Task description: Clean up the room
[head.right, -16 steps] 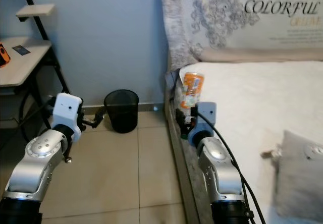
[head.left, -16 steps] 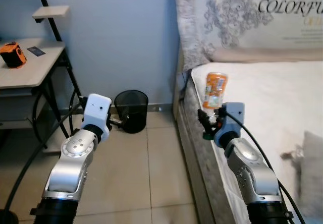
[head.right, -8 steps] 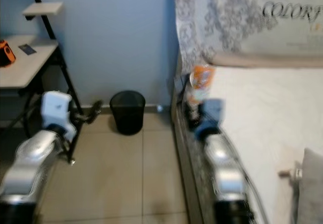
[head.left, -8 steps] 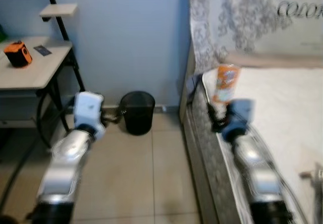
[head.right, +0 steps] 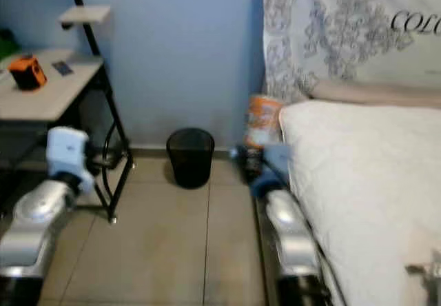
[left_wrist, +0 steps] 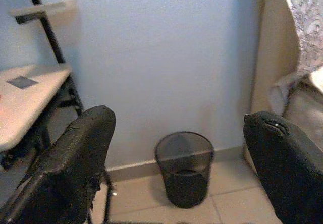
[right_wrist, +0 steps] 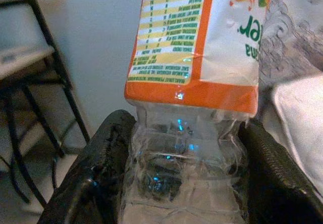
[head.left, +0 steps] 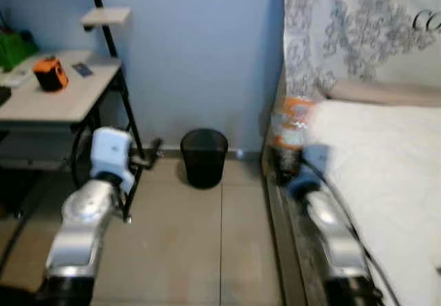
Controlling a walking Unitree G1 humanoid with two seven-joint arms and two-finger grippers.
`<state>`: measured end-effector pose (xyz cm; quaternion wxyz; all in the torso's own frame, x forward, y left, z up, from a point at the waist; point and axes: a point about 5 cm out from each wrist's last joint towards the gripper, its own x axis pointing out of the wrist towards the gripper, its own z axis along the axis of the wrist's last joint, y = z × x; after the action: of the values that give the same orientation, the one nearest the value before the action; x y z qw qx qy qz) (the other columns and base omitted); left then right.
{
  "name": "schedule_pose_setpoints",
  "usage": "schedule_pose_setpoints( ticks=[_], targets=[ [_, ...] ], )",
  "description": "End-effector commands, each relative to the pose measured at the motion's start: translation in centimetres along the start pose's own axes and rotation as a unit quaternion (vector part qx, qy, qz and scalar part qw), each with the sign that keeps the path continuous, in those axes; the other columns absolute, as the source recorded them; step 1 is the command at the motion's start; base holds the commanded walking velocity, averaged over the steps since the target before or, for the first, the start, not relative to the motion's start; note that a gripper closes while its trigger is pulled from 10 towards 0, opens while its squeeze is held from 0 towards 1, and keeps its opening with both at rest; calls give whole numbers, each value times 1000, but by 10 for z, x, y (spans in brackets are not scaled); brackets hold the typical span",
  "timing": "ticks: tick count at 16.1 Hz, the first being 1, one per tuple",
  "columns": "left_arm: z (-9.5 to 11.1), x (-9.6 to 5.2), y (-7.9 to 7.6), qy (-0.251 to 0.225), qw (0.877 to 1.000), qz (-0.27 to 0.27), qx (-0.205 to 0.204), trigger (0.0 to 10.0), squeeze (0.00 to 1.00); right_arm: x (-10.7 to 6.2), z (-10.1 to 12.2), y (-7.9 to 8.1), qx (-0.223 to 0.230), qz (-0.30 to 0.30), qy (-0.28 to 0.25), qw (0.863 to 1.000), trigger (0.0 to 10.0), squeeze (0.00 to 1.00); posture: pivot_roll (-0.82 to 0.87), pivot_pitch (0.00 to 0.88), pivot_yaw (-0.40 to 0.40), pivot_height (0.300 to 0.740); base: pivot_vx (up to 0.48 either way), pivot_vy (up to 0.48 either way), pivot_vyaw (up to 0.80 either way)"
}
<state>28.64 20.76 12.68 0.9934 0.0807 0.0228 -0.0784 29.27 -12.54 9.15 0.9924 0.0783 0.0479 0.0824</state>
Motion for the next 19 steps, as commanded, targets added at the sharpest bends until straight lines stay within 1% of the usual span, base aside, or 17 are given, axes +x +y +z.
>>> schedule_pose_setpoints(
  ticks=[1,2,4,7,10,11,12,13,15,16,17,19],
  targets=[
    [4,4,-7,-9,1000,-15,3,10000,0,-1,3,-15,3,-21,-6,1000,10000,0,10,0,22,740,300,0,0],
    [3,5,-8,-8,1000,-18,3,10000,0,-1,2,-15,7,-19,-1,1000,10000,0,13,0,20,740,296,0,0],
    [2,6,-7,-5,1000,-20,5,10000,0,0,1,-15,40,-16,0,999,10000,0,15,0,18,740,300,0,0],
    [5,10,-5,-9,1000,-23,8,10000,0,4,2,-14,45,-21,2,999,10000,0,21,0,21,740,299,0,0],
    [8,14,-9,-14,999,-28,9,10000,0,8,1,-8,63,2,12,998,10000,0,18,0,16,740,298,0,0],
    [8,14,-9,-14,999,-28,8,10000,0,8,1,-8,63,2,12,998,10000,0,18,0,16,740,300,0,0],
    [7,14,-10,-13,1000,-28,6,10000,0,8,1,-9,51,2,15,999,10000,0,16,0,14,740,300,0,0],
    [6,13,-11,-12,999,-29,5,10000,0,6,3,-9,60,9,5,998,0,0,22,0,7,740,300,0,0],
    [6,13,-11,-12,999,-29,6,10000,0,5,2,-11,55,7,11,998,78,0,28,0,5,740,300,0,0],
    [6,13,-11,-11,1000,-28,6,10000,0,5,1,-10,60,6,15,998,2588,0,28,0,5,740,300,0,0],
    [5,12,-10,-10,1000,-27,7,10000,0,4,-2,-8,62,15,20,998,10000,0,30,0,7,740,300,0,0],
    [4,10,-9,-7,1000,-26,8,10000,0,2,-4,-6,68,16,23,997,10000,0,29,0,8,740,298,0,0]
  ],
)
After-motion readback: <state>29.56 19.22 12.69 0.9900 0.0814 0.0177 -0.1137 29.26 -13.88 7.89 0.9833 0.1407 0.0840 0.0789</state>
